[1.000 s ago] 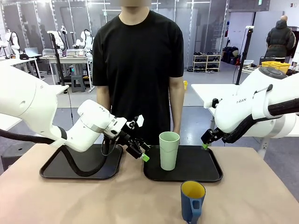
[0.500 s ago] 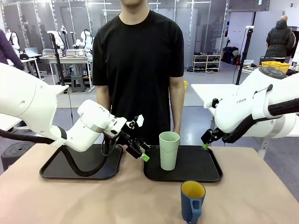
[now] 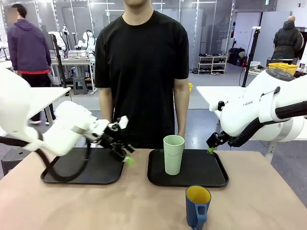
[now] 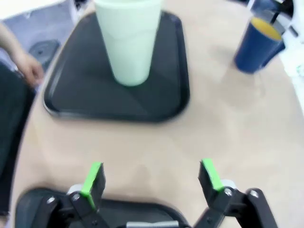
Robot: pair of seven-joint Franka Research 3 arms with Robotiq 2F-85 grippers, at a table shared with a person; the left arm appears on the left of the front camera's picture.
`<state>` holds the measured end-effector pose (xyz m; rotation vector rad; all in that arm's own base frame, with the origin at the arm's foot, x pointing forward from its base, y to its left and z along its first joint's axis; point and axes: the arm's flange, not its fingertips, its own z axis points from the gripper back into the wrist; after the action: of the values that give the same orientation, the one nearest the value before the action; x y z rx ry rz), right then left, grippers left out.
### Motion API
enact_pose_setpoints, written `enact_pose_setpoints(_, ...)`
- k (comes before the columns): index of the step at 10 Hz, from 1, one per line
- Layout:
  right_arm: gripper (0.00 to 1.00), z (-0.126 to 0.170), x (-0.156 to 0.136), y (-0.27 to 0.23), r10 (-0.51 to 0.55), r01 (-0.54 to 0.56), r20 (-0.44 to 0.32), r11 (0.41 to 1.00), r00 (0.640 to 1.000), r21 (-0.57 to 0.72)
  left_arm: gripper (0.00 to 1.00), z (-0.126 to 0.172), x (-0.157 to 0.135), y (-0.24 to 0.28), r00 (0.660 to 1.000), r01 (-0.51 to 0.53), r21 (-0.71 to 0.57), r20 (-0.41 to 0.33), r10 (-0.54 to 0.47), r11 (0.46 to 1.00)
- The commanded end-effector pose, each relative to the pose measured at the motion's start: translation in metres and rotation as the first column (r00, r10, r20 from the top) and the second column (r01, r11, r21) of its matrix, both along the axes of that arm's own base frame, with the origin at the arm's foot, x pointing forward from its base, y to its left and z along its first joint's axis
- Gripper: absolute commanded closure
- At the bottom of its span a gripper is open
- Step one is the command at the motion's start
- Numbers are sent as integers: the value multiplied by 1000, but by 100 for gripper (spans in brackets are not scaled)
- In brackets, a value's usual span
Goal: Sort and store the cups by type.
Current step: Pick up the Handle plastic cup and place it into the empty Flat Tray.
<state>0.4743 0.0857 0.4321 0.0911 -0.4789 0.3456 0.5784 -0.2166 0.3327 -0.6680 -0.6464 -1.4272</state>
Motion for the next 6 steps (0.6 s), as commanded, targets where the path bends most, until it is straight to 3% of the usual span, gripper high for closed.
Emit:
enact_pose_setpoints(1,0,1,1,-2,2,-2,1,1000,1000,7,0,37,-70,40,1000,-21,160,20,18,987)
enact_pose_setpoints(4,0,1,1,-2,2,-2,1,1000,1000,7,0,70,-123,106,992,-124,349,16,127,929)
enact_pose_setpoints(6,0,1,1,-2,2,-2,1,1000,1000,7,0,77,-144,157,980,-182,411,1,199,893)
